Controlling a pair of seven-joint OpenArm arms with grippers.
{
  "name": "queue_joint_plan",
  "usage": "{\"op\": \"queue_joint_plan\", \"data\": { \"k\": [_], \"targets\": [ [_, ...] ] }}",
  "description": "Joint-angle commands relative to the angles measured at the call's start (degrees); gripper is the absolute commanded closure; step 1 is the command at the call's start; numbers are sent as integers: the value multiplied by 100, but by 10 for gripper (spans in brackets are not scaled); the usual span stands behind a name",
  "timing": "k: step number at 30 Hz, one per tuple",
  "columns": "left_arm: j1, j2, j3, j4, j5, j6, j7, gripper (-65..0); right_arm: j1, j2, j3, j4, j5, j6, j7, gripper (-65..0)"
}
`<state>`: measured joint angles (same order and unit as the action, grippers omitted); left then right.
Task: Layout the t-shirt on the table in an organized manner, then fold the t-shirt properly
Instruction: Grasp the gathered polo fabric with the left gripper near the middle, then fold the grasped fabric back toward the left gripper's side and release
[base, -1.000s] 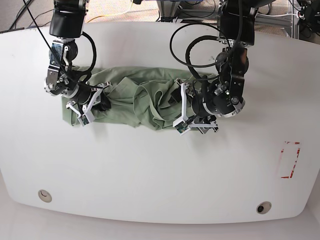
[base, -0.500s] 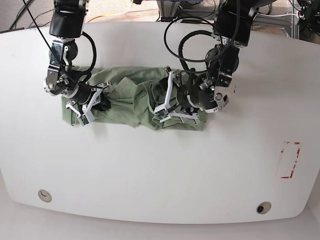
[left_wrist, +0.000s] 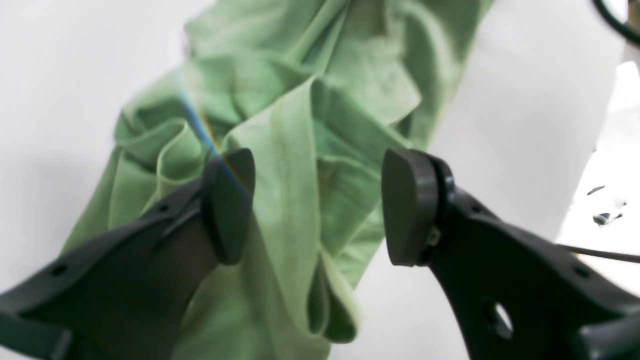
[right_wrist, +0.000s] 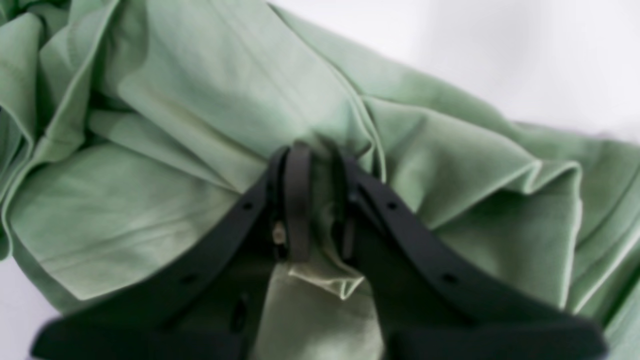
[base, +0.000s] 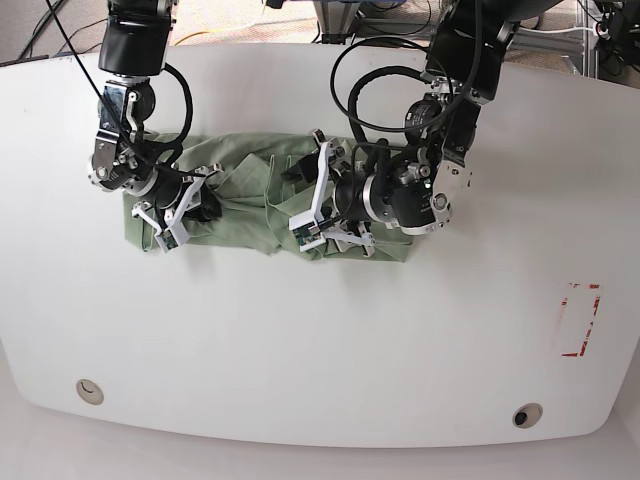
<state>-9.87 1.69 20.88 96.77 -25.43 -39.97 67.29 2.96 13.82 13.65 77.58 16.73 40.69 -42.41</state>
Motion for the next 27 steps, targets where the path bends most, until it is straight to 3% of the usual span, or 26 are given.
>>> {"op": "queue_joint_plan", "data": {
  "k": [1, 10, 15, 27],
  "targets": [
    [-116, 28, -176, 288, -187, -3, -122, -363, -2, 72, 20, 9, -280, -69, -291, -81],
    [-196, -103, -1222, 173, -134, -3, -307, -363, 7, 64, 11, 9, -280, -69, -291, -81],
    [-204, -262, -1644, -178, 306, -3, -623, -361, 7, -7, 20, 9, -280, -69, -291, -81],
    [-187, -262, -1354, -574, 499, -3, -676, -361, 7, -86, 2, 9, -297, -69, -291, -81]
  ]
}}
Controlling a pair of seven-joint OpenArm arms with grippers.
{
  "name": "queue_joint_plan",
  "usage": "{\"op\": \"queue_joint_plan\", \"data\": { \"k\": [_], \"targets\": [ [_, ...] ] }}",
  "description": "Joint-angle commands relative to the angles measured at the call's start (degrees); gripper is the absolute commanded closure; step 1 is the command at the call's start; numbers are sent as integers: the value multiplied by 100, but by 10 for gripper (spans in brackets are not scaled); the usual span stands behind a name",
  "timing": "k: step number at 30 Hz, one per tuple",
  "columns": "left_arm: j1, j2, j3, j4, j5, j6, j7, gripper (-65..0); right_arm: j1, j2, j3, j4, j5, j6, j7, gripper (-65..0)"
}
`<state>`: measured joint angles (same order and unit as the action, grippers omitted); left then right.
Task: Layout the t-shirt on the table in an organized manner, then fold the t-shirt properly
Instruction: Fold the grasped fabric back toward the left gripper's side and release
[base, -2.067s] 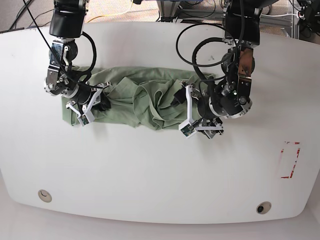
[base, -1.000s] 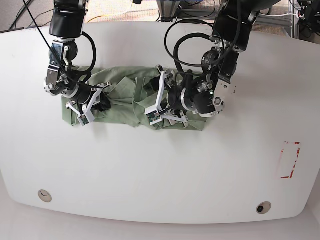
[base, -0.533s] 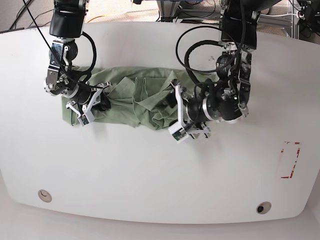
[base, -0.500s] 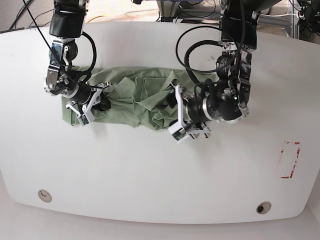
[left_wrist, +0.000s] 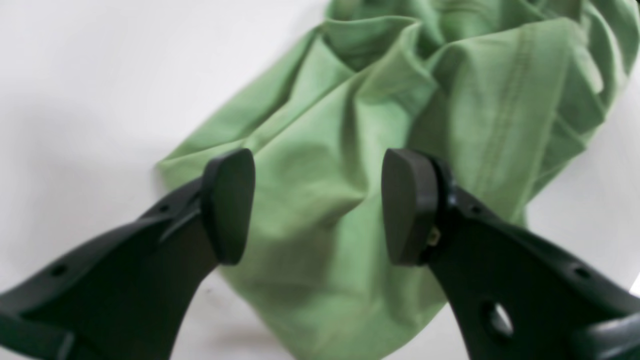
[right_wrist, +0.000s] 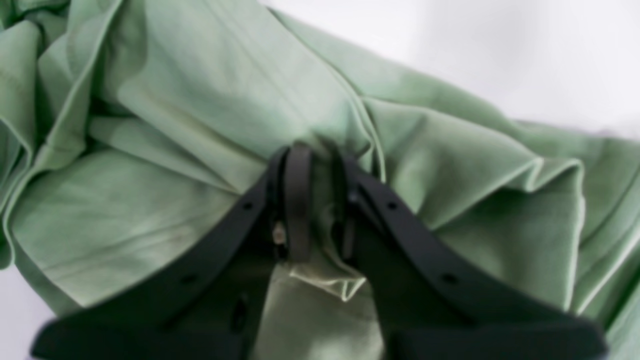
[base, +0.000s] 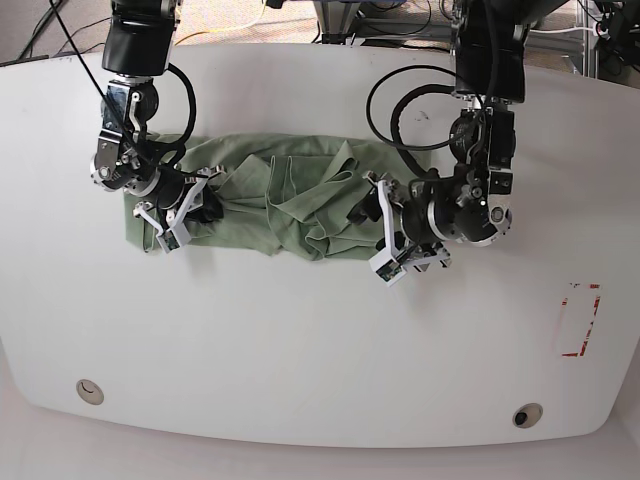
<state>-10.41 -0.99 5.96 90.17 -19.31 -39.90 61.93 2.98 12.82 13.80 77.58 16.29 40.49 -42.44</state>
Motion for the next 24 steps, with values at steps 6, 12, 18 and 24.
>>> {"op": "queue_joint_plan", "data": {
  "k": [6, 12, 18, 24],
  "targets": [
    [-132, 16, 1018, 121, -122, -10, -140, -361, 5, 15, -13, 9, -262, -49, -288, -81],
    [-159, -2, 2029, 121, -122, -10, -132, -361, 14, 15, -4, 9, -280, -49, -288, -81],
    [-176, 34, 2424, 271, -254, -10, -132, -361, 75, 24, 4, 9, -280, -49, -297, -81],
    [-167, 51, 1800, 675, -816, -10, -132, -361, 75, 24, 4, 9, -271, -49, -297, -81]
  ]
}}
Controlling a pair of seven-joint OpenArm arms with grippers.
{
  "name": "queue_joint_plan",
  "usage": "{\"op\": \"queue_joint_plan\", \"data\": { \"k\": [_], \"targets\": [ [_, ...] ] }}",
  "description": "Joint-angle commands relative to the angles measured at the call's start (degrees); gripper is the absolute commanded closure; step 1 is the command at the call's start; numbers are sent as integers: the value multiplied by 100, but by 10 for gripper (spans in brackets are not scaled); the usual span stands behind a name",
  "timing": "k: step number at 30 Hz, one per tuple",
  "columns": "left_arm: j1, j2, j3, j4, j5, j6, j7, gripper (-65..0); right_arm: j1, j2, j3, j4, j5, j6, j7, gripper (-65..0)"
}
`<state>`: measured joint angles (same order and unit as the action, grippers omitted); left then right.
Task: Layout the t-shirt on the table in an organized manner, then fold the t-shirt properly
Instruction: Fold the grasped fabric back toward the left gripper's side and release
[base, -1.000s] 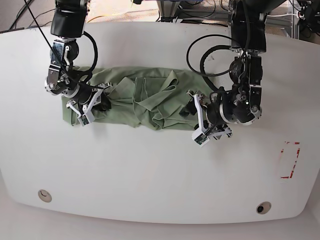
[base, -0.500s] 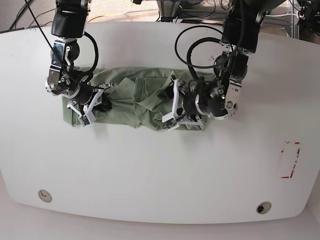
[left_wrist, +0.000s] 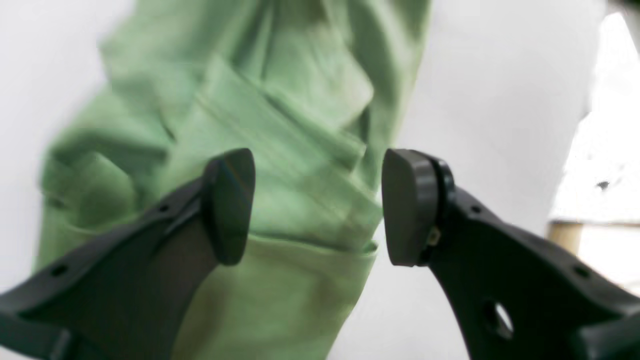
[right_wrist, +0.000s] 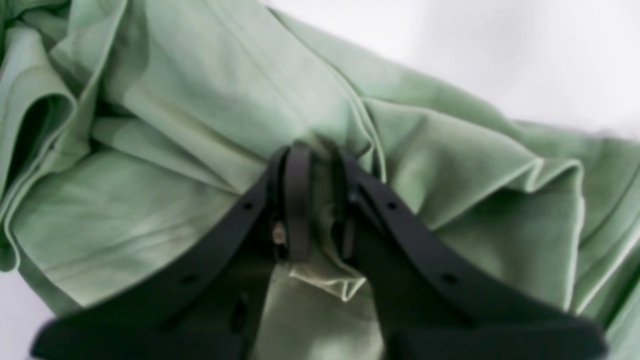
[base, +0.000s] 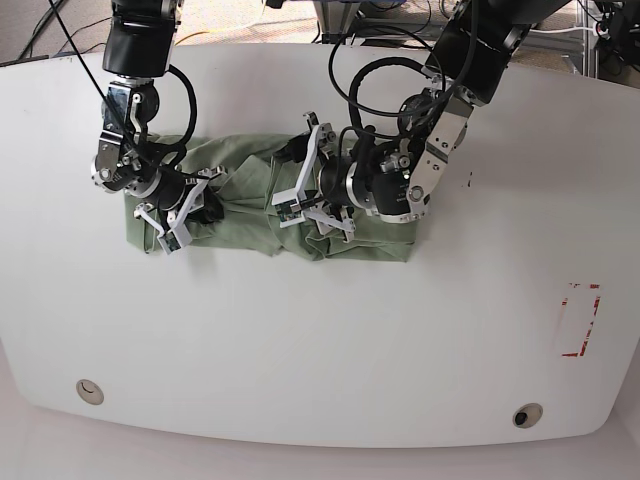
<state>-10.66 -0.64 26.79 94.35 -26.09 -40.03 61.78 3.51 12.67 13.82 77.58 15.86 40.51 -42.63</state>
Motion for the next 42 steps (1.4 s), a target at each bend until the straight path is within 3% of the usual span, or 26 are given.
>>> {"op": "queue_joint_plan", "data": {
  "k": [1, 12, 20, 24, 28, 31, 39, 42],
  "targets": [
    [-143, 16, -494, 302, -200, 3, -116, -361, 23, 39, 2, 9, -227, -51, -277, -81],
    [-143, -98, -2323, -120, -218, 3, -125, -361, 23, 39, 2, 9, -210, -51, -277, -81],
    [-126, -485, -2463, -657, -218, 3, -125, -353, 32, 39, -15, 9, -210, -51, -277, -81],
    [-99, -538, -2481, -753, -218, 3, -125, -268, 32, 39, -15, 9, -210, -51, -277, -81],
    [33, -538, -2481, -815, -218, 3, -134, -131, 32, 39, -15, 9, -219, -51, -269, -81],
    [59, -538, -2490, -832, -218, 3, -134, -75, 32, 39, -15, 9, -210, -51, -269, -81],
    [200, -538, -2639, -832, -218, 3, -134, 0, 32, 39, -15, 9, -210, -51, -269, -81],
    [270, -538, -2736, -832, -218, 3, -134, 0, 32, 39, -7, 9, -210, -51, -269, -81]
  ]
}}
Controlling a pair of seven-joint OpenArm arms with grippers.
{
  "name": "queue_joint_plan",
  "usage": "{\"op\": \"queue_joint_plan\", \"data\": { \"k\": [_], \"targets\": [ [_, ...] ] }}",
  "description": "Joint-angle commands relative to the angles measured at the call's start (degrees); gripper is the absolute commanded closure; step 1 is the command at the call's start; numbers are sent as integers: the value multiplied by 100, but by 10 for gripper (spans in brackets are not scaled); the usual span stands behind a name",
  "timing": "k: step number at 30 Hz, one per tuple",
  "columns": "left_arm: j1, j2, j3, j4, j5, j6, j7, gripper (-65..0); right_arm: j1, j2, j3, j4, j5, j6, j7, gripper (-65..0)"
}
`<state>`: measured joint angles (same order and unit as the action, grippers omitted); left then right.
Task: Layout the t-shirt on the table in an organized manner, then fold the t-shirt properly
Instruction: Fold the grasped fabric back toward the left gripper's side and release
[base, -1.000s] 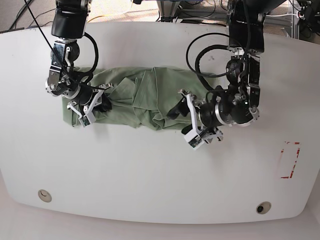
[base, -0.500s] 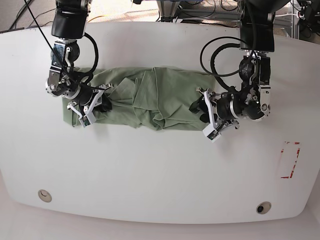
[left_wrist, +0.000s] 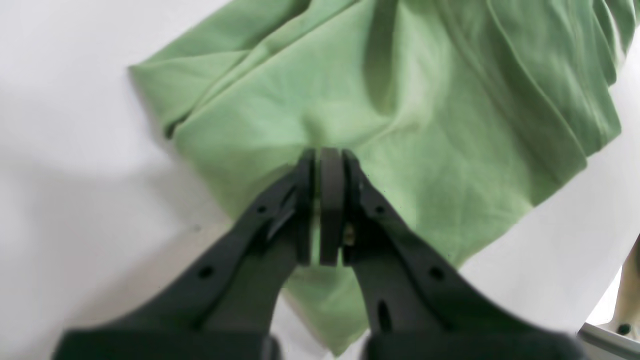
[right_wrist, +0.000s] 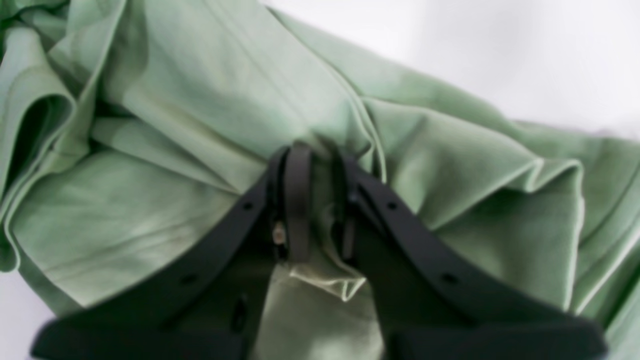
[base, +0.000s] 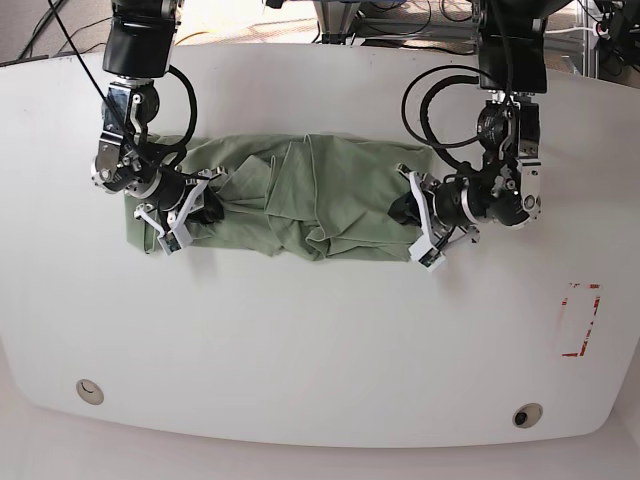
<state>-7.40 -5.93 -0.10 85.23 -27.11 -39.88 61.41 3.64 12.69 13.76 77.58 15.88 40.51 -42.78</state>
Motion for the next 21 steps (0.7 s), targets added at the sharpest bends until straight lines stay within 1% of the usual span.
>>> {"op": "queue_joint_plan", "data": {
  "k": [1, 5, 8, 13, 19, 21],
  "targets": [
    [-47, -9, -65, 79, -115, -12, -132, 0, 18, 37, 9, 9, -203, -51, -253, -81],
    [-3, -44, -65, -9, -106, -12, -457, 0, 18, 37, 9, 9, -203, -51, -253, -81],
    [-29, -149, -39, -325, -106, -12, -519, 0, 18, 37, 9, 18, -203, -51, -262, -81],
    [-152, -167, -39, -1002, -115, -12, -545, 0, 18, 37, 9, 176, -195, -51, -262, -87],
    [-188, -176, -30, -1398, -115, -12, -826, 0, 10, 28, 0, 703, -195, -51, -315, -90],
    [-188, -176, -21, -1442, -115, -12, -826, 0, 27, 28, 18, 1002, -186, -51, -587, -128]
  ]
}}
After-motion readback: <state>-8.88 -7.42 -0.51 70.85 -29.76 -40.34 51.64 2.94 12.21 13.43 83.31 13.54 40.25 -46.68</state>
